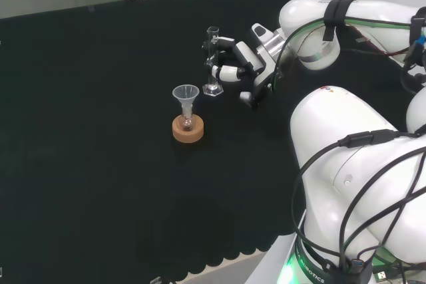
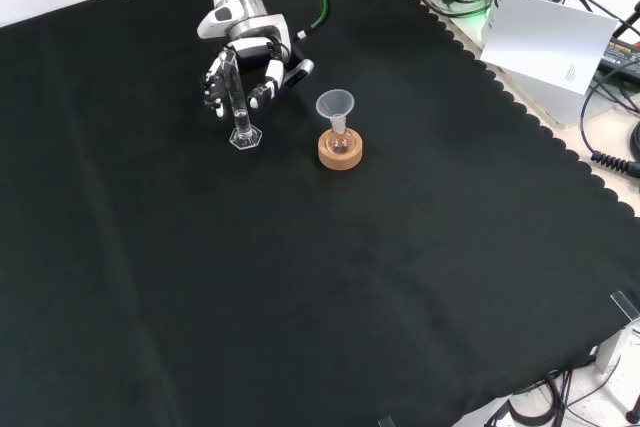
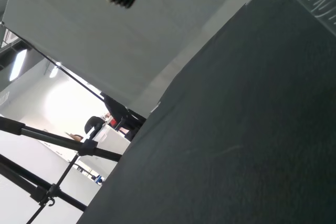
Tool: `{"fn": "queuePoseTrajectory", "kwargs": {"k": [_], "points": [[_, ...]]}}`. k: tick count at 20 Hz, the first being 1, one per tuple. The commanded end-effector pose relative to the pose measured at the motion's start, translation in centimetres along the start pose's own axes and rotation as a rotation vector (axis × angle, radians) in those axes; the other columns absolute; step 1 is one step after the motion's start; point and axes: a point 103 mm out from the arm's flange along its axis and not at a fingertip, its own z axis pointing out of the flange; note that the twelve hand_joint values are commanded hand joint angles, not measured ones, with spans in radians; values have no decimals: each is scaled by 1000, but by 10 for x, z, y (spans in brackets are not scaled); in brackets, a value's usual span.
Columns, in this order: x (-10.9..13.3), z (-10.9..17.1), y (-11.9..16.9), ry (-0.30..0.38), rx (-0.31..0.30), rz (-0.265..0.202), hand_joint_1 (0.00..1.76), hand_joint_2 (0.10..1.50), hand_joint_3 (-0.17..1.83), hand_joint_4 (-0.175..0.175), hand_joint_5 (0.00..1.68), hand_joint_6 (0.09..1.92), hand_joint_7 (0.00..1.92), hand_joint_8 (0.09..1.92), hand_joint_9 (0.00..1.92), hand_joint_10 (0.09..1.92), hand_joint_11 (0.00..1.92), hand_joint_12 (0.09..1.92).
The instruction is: Pick up the graduated cylinder.
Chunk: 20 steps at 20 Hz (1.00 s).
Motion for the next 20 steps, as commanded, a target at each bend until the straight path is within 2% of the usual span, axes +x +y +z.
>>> {"fn": "queuePoseTrajectory", "kwargs": {"k": [1, 5, 7, 11, 13, 14, 17, 20], "points": [[1, -2, -1, -9, -25, 10, 977, 887, 559, -7, 737, 585, 747, 585, 1111, 210, 908, 1027], [4, 2, -1, -63, -43, 21, 971, 958, 540, -16, 760, 588, 782, 596, 1156, 199, 971, 988], [6, 1, -1, -101, -84, 31, 985, 989, 520, -30, 765, 601, 821, 612, 1203, 181, 1046, 938], [10, 1, 1, -146, -105, 43, 1024, 1022, 495, -48, 765, 635, 947, 595, 1305, 126, 1220, 815], [13, 4, 3, -154, -108, 46, 1038, 1133, 228, -67, 769, 1072, 1001, 581, 1348, 102, 1280, 782], [13, 3, 2, -145, -101, 42, 1042, 1171, 134, -70, 775, 1182, 1018, 579, 1362, 95, 1295, 774], [15, -5, 4, -182, -83, 49, 1056, 1204, 25, -78, 804, 1254, 1065, 563, 1397, 87, 1328, 759], [17, -18, 7, -237, -32, 47, 1069, 1205, 4, -91, 820, 1243, 1099, 541, 1420, 87, 1356, 746]]}}
